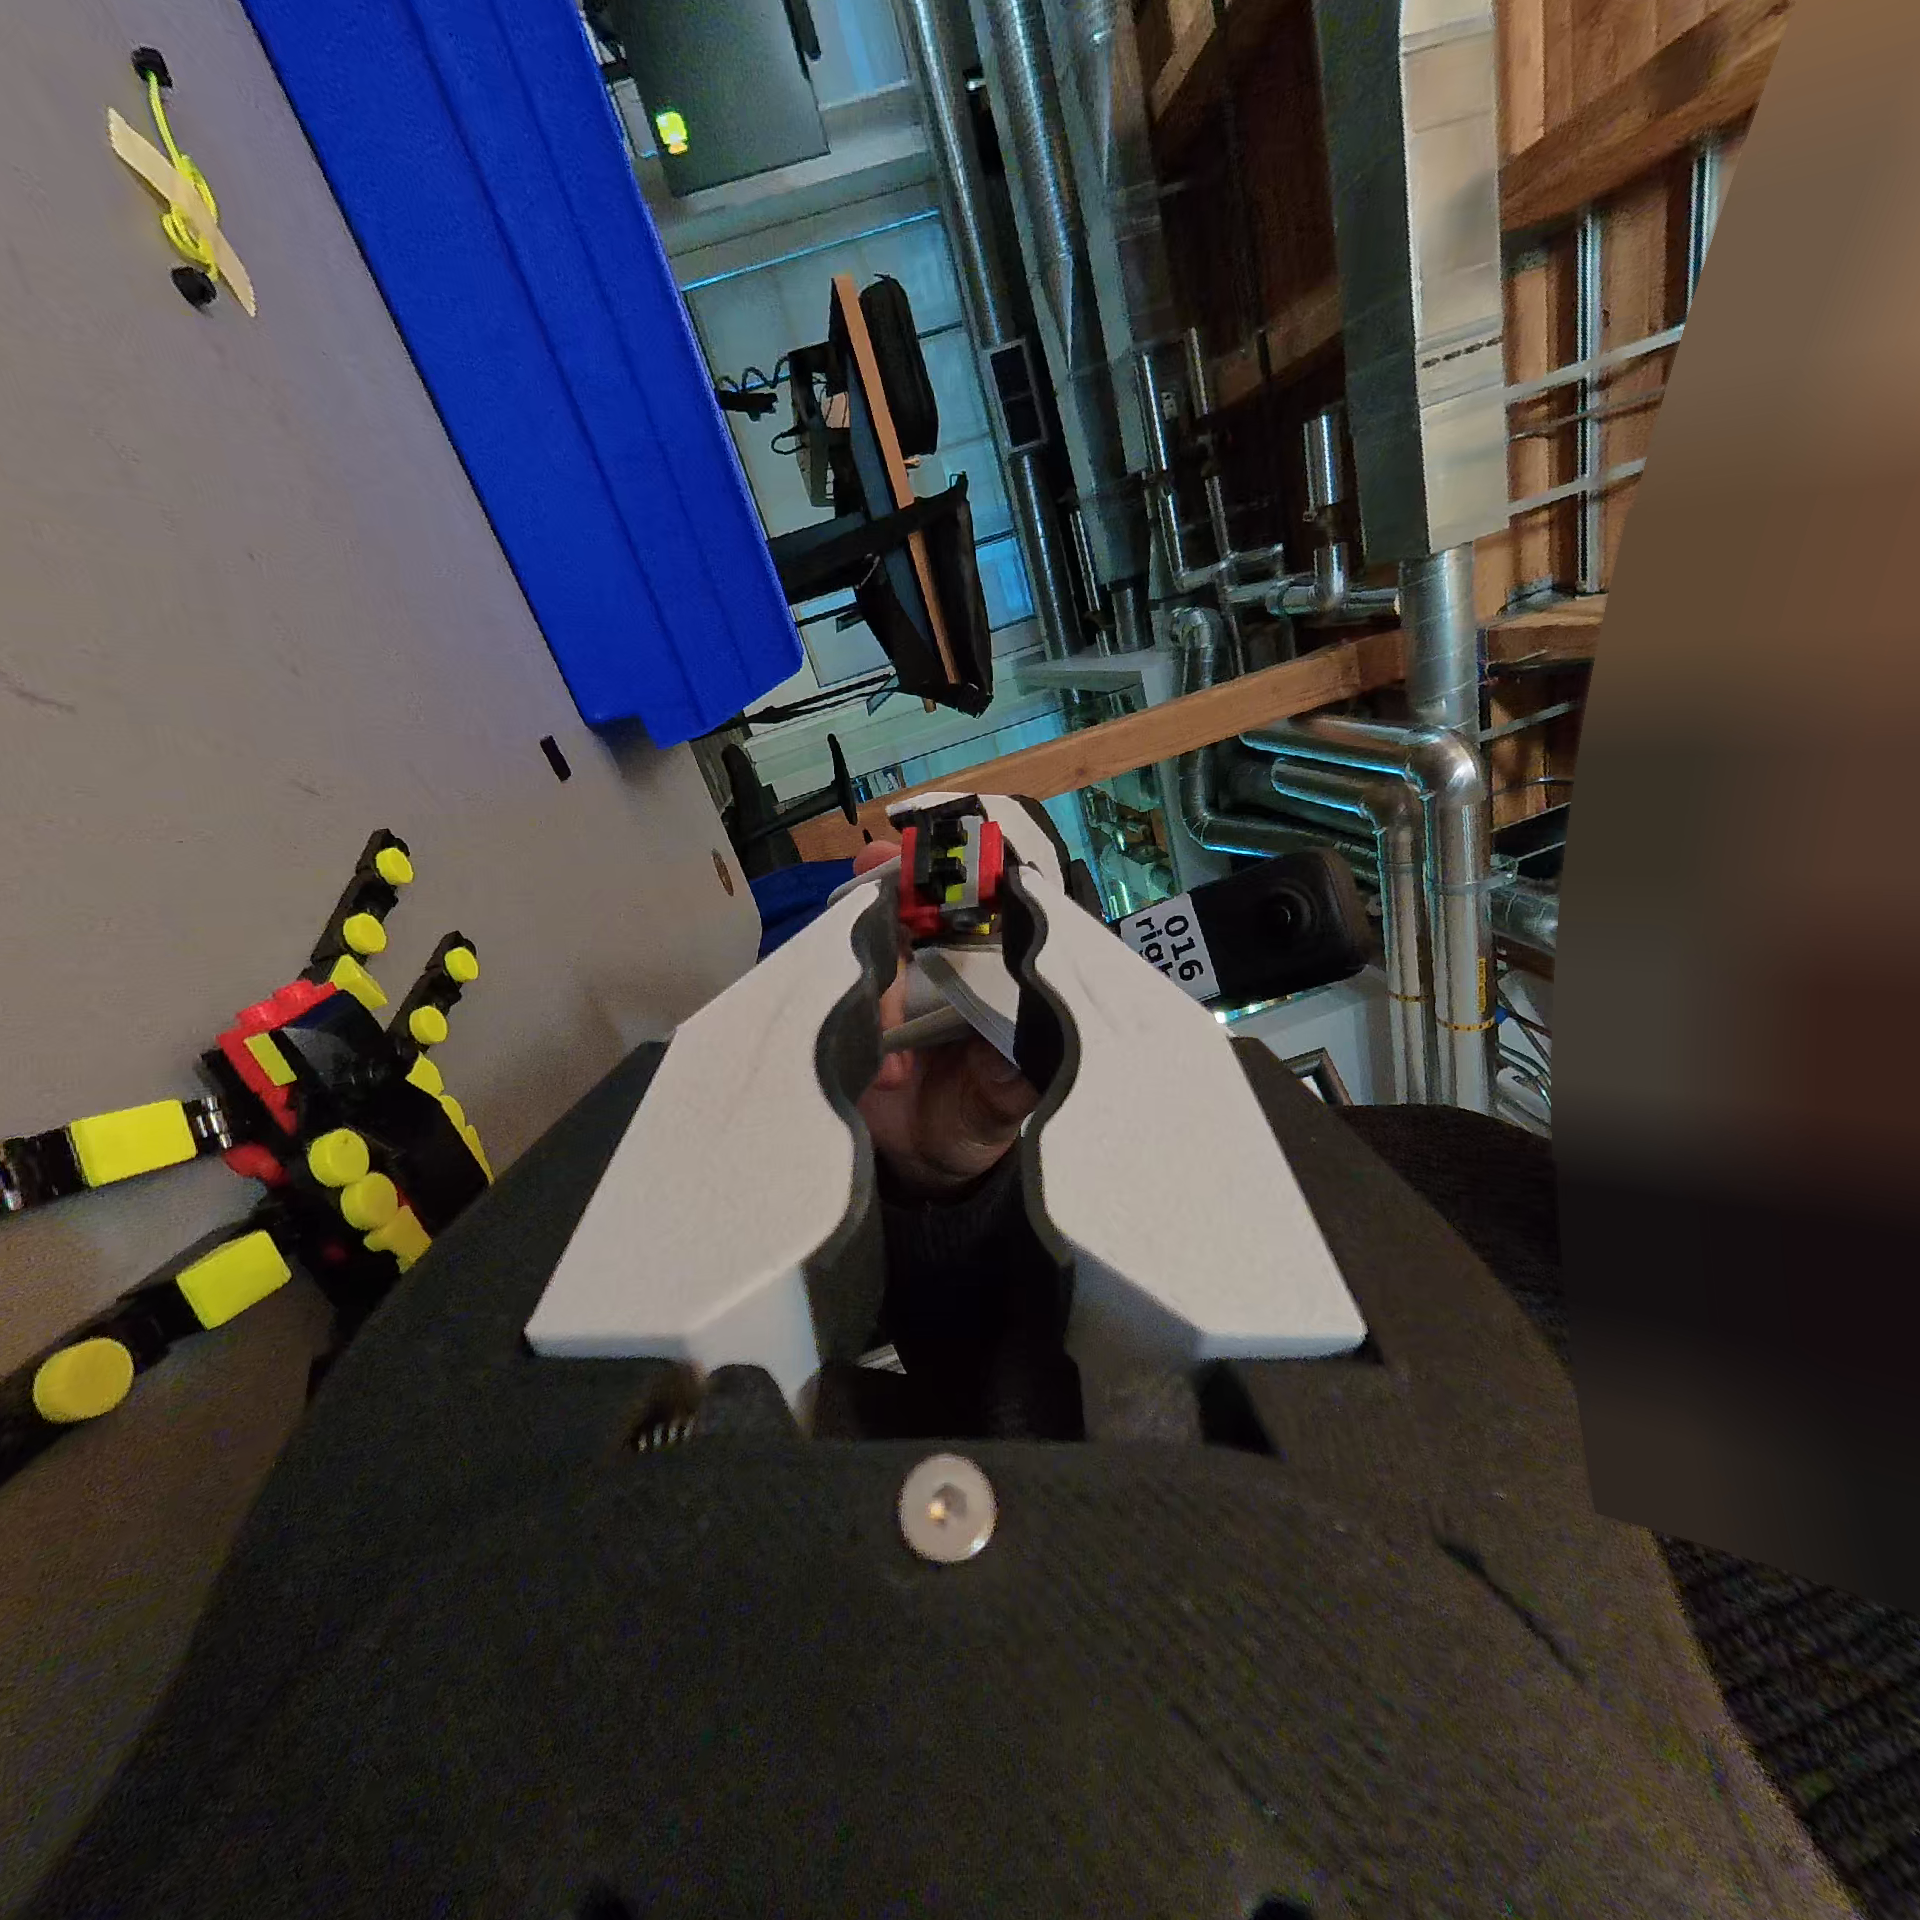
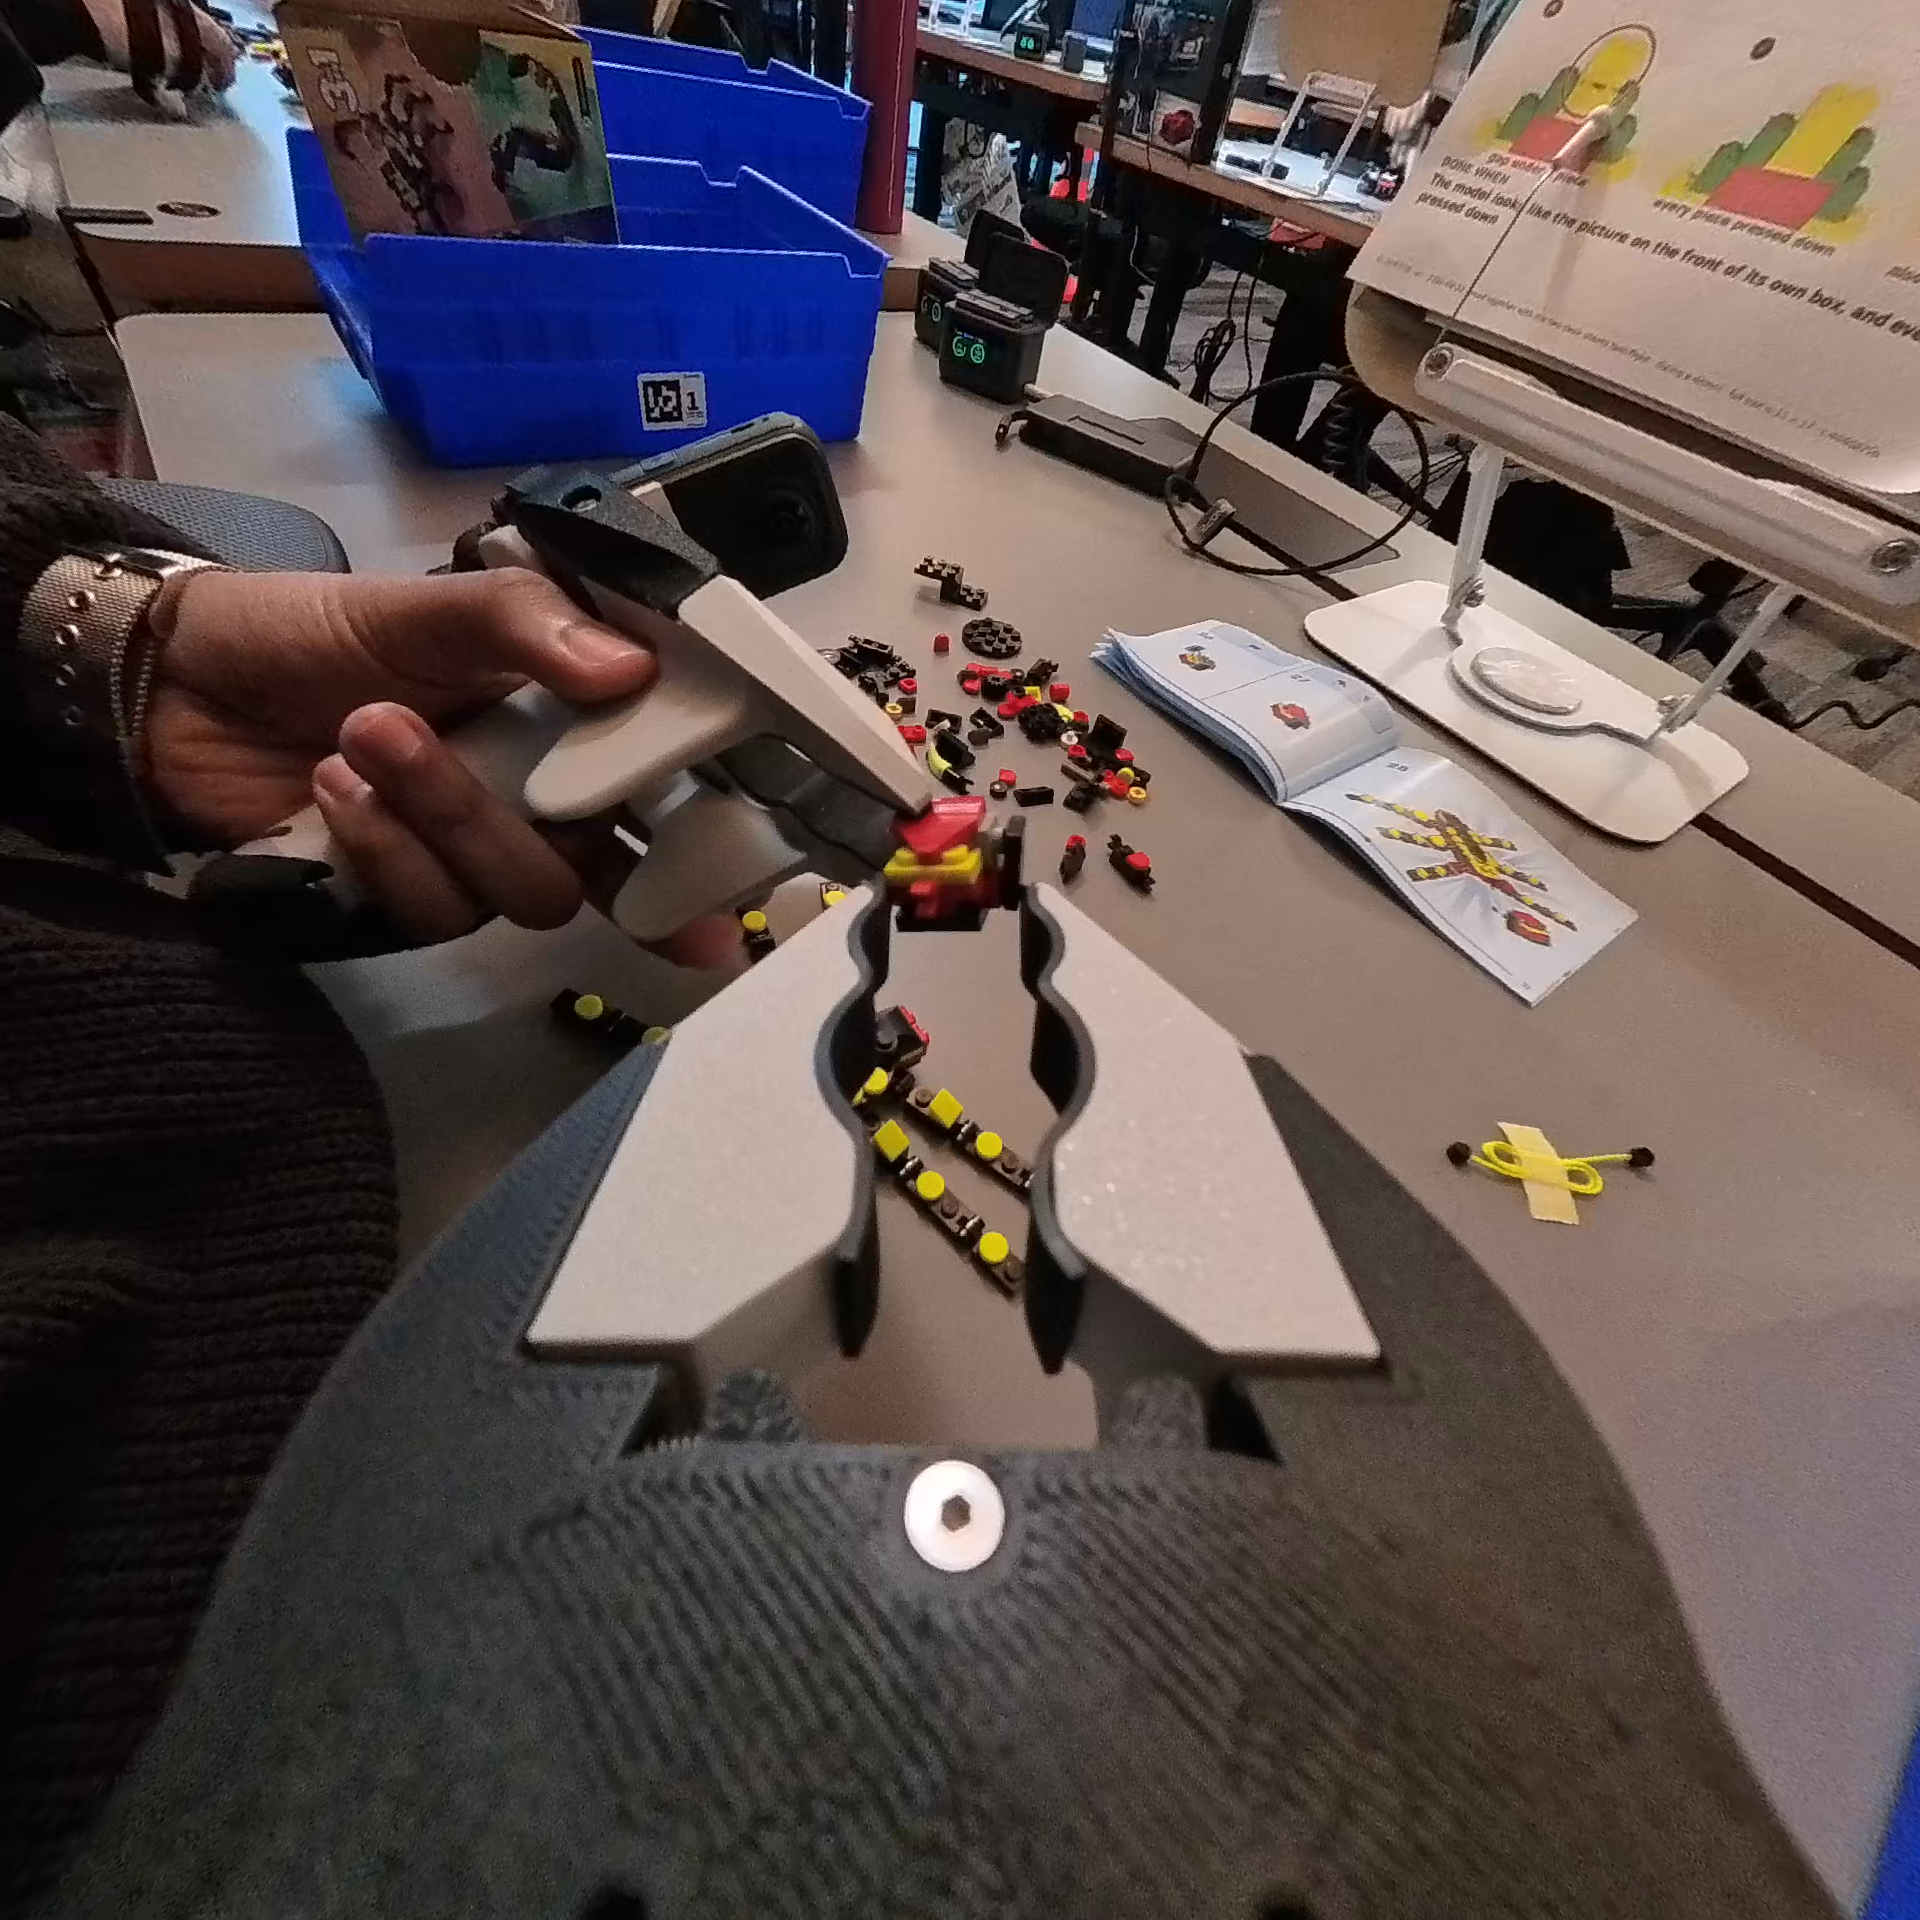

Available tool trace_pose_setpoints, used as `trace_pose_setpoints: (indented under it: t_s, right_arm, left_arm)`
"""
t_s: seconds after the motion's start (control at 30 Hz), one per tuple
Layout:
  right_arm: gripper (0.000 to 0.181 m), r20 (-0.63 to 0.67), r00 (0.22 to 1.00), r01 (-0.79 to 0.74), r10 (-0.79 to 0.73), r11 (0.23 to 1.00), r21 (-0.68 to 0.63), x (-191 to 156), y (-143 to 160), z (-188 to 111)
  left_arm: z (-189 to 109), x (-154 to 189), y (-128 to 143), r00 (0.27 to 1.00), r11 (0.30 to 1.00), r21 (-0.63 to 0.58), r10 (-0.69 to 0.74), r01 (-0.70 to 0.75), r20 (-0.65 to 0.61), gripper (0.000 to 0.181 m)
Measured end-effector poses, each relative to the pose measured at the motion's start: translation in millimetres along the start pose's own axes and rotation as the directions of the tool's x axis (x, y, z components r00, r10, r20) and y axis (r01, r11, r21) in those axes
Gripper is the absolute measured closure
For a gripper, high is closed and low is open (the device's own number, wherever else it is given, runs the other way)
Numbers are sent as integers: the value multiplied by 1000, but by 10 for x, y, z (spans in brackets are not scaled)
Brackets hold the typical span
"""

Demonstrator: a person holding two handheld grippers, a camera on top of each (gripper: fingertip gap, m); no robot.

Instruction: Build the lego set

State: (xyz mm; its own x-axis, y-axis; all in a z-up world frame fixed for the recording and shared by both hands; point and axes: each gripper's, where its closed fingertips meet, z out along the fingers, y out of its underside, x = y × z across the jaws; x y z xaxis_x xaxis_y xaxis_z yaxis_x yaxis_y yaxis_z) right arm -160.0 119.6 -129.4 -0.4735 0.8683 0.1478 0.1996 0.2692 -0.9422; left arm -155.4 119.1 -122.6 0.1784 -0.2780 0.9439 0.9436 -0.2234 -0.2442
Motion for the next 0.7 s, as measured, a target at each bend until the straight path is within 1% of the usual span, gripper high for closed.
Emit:
trace_pose_setpoints:
  t_s: [0.13,0.5,0.7]
  right_arm:
    - [159,-1,1000,0,0,1000,3,0,-6,-4]
    - [159,-4,1000,5,-5,1000,4,3,-7,-5]
    - [156,-31,999,40,-39,999,5,15,-16,6]
  left_arm:
    - [2,9,4,1000,1000,-2,-20,20,-15,165]
    - [4,11,2,1000,1000,5,-6,6,-7,164]
    - [-2,-2,-12,999,999,21,-33,33,-14,165]
